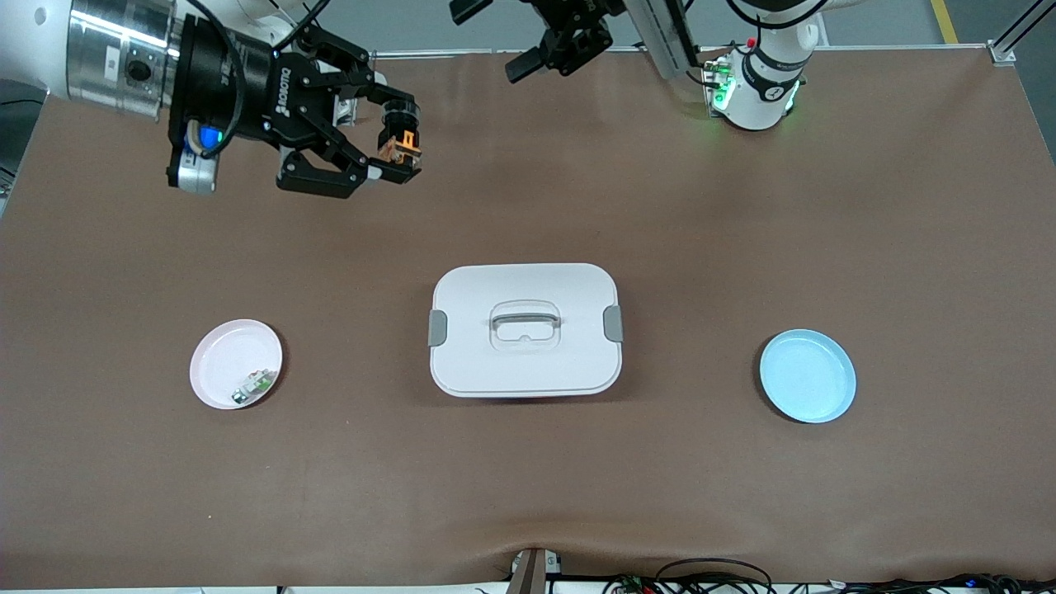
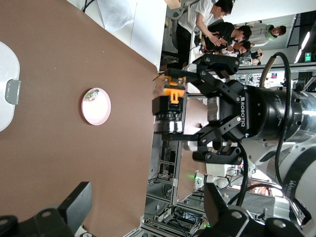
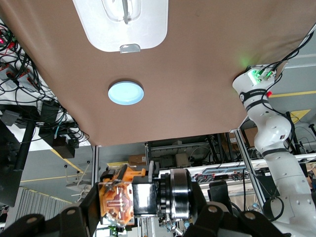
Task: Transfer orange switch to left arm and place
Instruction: 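Hold the switch up with the right gripper while the left gripper approaches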
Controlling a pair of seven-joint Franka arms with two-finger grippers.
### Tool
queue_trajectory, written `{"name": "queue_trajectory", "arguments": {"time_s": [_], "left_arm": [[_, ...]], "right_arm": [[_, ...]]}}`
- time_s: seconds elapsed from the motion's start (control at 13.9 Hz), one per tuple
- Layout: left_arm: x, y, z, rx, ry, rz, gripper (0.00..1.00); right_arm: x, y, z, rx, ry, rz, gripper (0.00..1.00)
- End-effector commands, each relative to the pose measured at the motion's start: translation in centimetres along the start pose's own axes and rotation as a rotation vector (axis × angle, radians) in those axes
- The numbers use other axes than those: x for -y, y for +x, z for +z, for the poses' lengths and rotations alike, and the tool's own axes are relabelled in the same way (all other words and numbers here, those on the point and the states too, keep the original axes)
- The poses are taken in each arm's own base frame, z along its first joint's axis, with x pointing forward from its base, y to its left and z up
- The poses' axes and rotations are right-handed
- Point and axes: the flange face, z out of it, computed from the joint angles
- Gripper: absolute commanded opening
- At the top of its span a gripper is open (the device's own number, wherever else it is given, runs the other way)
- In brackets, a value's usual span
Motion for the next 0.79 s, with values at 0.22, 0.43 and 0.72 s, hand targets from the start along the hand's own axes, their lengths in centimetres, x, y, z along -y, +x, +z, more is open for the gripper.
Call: {"name": "queue_trajectory", "arguments": {"time_s": [0.22, 0.43, 0.72], "left_arm": [[-0.9, -0.1, 1.4, -0.045, -0.058, 0.023, 1.00], [-0.2, 0.0, 2.7, -0.023, -0.060, 0.009, 1.00], [2.8, 0.6, 5.2, -0.025, 0.048, 0.074, 1.00]], "right_arm": [[-2.4, 2.0, 2.6, -0.086, -0.022, -0.014, 0.00], [-3.1, 2.4, 4.4, -0.115, -0.014, -0.025, 0.00], [-3.1, 2.4, 4.6, -0.119, -0.017, -0.036, 0.00]]}}
